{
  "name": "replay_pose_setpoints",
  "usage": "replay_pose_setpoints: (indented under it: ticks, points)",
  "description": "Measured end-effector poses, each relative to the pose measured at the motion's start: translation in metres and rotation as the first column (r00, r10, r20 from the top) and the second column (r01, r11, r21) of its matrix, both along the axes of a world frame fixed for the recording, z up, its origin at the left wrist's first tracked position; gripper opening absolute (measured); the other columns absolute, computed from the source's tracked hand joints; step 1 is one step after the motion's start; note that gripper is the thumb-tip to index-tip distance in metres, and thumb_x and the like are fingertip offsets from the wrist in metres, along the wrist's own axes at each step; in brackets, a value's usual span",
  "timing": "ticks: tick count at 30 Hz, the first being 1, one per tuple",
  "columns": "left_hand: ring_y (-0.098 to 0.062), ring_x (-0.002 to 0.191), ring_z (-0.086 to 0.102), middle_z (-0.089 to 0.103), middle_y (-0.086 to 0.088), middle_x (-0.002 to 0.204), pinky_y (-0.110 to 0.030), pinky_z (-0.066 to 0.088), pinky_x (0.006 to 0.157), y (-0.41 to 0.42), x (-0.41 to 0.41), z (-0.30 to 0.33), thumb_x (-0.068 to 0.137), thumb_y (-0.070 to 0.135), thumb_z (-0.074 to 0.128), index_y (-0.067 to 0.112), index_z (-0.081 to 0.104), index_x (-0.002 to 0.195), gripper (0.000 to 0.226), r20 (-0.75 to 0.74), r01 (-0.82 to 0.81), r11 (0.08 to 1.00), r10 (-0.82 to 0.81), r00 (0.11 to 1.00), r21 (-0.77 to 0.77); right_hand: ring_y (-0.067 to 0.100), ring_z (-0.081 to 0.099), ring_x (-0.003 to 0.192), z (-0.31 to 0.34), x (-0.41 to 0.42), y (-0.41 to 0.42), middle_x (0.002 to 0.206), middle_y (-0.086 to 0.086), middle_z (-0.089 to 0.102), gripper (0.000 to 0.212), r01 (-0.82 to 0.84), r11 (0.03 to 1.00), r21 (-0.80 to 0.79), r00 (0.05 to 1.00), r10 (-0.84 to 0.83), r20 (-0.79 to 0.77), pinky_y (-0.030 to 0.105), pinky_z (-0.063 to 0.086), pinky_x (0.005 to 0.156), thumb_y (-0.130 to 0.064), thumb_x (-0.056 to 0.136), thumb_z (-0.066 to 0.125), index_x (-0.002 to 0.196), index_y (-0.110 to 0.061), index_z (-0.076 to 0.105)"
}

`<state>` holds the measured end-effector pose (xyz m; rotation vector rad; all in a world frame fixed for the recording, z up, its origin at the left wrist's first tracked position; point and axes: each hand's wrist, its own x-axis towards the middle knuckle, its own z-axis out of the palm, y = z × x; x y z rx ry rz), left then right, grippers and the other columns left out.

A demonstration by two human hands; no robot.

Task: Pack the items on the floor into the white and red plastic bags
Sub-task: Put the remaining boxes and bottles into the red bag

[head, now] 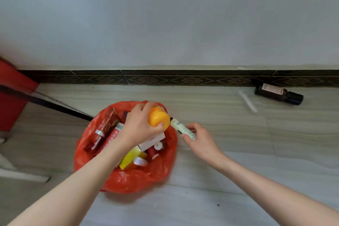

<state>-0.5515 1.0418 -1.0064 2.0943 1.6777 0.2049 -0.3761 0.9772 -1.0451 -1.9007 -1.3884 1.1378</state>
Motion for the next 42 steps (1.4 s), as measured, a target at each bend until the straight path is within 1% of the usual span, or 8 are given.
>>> replay_pose_setpoints:
  ticks: [4,11,15,20,25,29,32,42]
  points:
    - [-0.029,0.116,0.040,0.047,-0.009,0.123,-0.041,0.027,0.099,0.008,-0.047,-0.011,0.069,0.049,0.061,0.028,0.041,0.130,0.067,-0.156,-0.116,0.990,0.127,0.980,0.081,0.027,0.058,0.101,-0.010,-0.052,0.025,0.107,0.010,0.064,0.027,-0.066,0.998,0.007,0.998,0.066,0.003,0.032,0.043,0.083,-0.021,0.084,0.057,0.108,-0.011,0.056]
    - [-0.032,0.136,0.018,0.043,-0.010,0.135,-0.050,0.014,0.106,0.025,-0.075,-0.028,0.057,0.066,0.025,0.024,0.045,0.126,0.082,-0.362,0.042,0.983,0.025,0.932,0.176,0.025,0.047,0.118,-0.021,-0.093,0.048,0.124,0.009,0.053,0.032,-0.107,0.994,0.013,0.993,0.106,0.059,0.025,0.034,0.092,-0.016,0.087,0.051,0.118,-0.011,0.056]
    - [-0.030,0.142,-0.002,0.011,-0.011,0.154,-0.055,0.001,0.111,0.042,-0.076,-0.032,0.069,0.064,0.040,0.019,0.045,0.121,0.069,-0.313,-0.012,0.998,0.028,0.949,0.053,0.023,0.052,0.113,-0.023,-0.097,0.047,0.122,0.008,0.054,0.036,-0.082,0.994,0.065,0.996,0.081,0.026,0.026,0.037,0.098,-0.008,0.085,0.048,0.119,-0.012,0.060]
    - [-0.028,0.114,0.044,0.050,-0.006,0.125,-0.046,0.033,0.093,0.050,-0.076,-0.028,0.074,0.066,0.048,0.023,0.045,0.117,0.060,-0.184,-0.093,0.993,0.078,0.980,-0.078,0.021,0.057,0.108,-0.026,-0.096,0.050,0.118,0.006,0.062,0.029,-0.028,0.995,0.096,0.999,0.030,-0.026,0.031,0.044,0.096,-0.009,0.088,0.049,0.114,-0.011,0.062]
    - [-0.022,0.114,0.037,0.049,0.001,0.119,-0.036,0.025,0.091,0.047,-0.078,-0.032,0.078,0.042,0.060,0.026,0.052,0.115,0.041,-0.090,-0.055,0.998,0.056,0.994,0.020,0.028,0.050,0.116,-0.038,-0.083,0.063,0.122,0.012,0.057,0.030,0.000,0.998,0.061,0.993,-0.007,0.116,0.028,0.036,0.092,-0.019,0.092,0.046,0.118,-0.009,0.057]
    - [-0.022,0.114,0.038,0.053,-0.001,0.117,-0.032,0.027,0.090,0.052,-0.088,-0.030,0.082,0.028,0.062,0.019,0.054,0.116,0.035,-0.064,-0.011,0.995,0.017,0.998,0.097,0.033,0.043,0.126,-0.057,-0.073,0.075,0.136,0.019,0.047,0.045,0.032,0.983,-0.179,0.989,-0.005,0.148,0.033,0.034,0.101,-0.025,0.095,0.043,0.133,-0.002,0.040]
    - [-0.024,0.112,0.041,0.056,-0.004,0.115,-0.032,0.029,0.092,0.052,-0.097,-0.036,0.083,0.015,0.062,0.015,0.055,0.115,0.033,-0.034,0.004,0.985,0.001,0.999,0.171,0.033,0.054,0.113,-0.067,-0.072,0.072,0.121,0.017,0.060,0.033,0.015,0.970,-0.241,0.992,0.016,0.125,0.030,0.041,0.087,-0.025,0.092,0.049,0.119,-0.005,0.054]
    - [-0.024,0.084,0.058,0.063,-0.010,0.089,-0.028,0.042,0.072,0.061,-0.084,-0.035,0.087,0.006,0.058,0.005,0.068,0.093,0.012,0.208,-0.182,0.888,0.100,0.973,0.422,0.023,0.055,0.078,-0.034,-0.055,0.074,0.082,0.010,0.065,0.016,0.269,0.959,0.091,0.963,-0.271,0.003,0.025,0.026,0.061,-0.014,0.088,0.057,0.090,-0.003,0.068]
